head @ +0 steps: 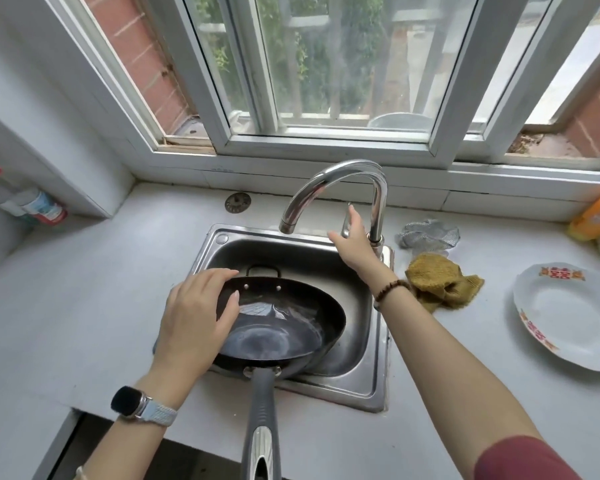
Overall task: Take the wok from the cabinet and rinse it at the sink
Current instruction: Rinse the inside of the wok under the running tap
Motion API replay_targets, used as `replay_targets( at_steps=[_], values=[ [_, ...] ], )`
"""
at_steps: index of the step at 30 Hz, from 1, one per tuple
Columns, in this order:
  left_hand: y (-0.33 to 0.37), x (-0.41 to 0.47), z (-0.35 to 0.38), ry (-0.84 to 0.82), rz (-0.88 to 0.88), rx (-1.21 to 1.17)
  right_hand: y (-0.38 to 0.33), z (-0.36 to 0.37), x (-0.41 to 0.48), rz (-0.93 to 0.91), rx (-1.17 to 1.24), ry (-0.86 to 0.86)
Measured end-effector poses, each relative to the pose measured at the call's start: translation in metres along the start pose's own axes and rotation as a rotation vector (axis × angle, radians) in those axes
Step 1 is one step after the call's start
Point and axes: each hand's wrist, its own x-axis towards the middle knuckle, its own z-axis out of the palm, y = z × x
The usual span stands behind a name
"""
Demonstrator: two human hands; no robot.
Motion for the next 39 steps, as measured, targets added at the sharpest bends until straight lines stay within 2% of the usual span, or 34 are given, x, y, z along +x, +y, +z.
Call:
replay_targets(
  at_steps=[9, 14, 19, 27, 39],
  values=[
    [-0.013, 0.01, 0.004, 0.008, -0.031, 0.021, -0.003, 0.002, 0.039, 0.093, -0.041, 0.041],
    [-0.021, 0.01, 0.007, 0.016, -0.034, 0.027, -0.01, 0.007, 0.044, 0.136, -0.113, -0.096],
    [-0.024, 0.007, 0.003, 0.018, -0.037, 0.012, -0.017, 0.008, 0.035, 0.158, -0.073, -0.102],
    [-0.027, -0.003, -0.005, 0.036, 0.011, -0.053, -0.019, 0.002, -0.018, 0.082, -0.057, -0.041],
    [-0.036, -0.047, -0.021, -0.008, 0.174, -0.371, -0.05, 0.011, -0.161, 0.17, 0.103, 0.197]
  ],
)
